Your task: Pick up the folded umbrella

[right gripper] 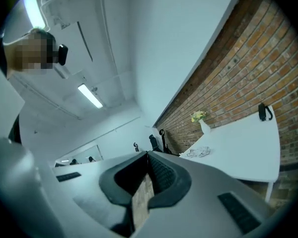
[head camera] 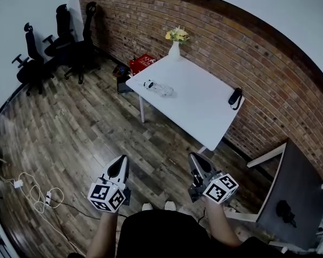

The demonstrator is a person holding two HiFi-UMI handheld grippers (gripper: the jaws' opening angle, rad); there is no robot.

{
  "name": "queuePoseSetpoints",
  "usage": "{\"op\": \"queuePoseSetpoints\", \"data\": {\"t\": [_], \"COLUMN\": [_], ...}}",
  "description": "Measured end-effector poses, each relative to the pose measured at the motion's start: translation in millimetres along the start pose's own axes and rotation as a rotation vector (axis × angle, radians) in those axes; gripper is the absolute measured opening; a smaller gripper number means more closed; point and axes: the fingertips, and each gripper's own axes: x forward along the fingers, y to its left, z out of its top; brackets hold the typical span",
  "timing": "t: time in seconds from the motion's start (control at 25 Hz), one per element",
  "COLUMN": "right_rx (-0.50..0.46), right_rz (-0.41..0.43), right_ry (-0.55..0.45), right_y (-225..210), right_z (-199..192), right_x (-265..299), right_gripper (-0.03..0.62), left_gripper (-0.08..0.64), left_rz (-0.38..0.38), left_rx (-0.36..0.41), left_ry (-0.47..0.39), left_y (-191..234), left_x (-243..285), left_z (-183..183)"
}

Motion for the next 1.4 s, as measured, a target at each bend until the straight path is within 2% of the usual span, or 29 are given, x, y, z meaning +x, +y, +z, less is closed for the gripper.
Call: {"op": "queuePoseSetpoints", "data": {"t": [0.2, 0.56, 0.88, 1.2, 1.4], "right_rx": [0.102, 0.191, 0.187, 0.197, 0.223], "right_rz": [-0.019, -0.018, -0.012, -0.003, -0.003], "right_ry": [-0.021, -0.064, -0.061, -0.053, -0.03], "right_y": [-0.6, 22.2, 34.3, 19.8, -0.6], "right_z": [-13.1, -23.2, -17.6, -18.9, -24.6], "right_x": [3.5, 12.5, 22.1, 42.2, 61.6], "right_gripper": [0.021, 0.021, 0.021, 0.021, 0.021], "left_gripper": [0.012, 0.012, 0.012, 0.012, 0.012], "left_rz": [-0.012, -0.023, -0.039, -0.02, -0.009], "left_rx": [-0.057, -0.159, -0.177, -0.195, -0.216], "left_ry": [0.016, -0.003, 0.006, 0.007, 0.045], "left_y": [15.8, 51.8, 58.4, 74.6, 82.2], "left_x": [-4.0, -22.0, -22.0, -11.9, 9.6], "left_z": [-12.2, -11.7, -14.0, -16.2, -22.7]}}
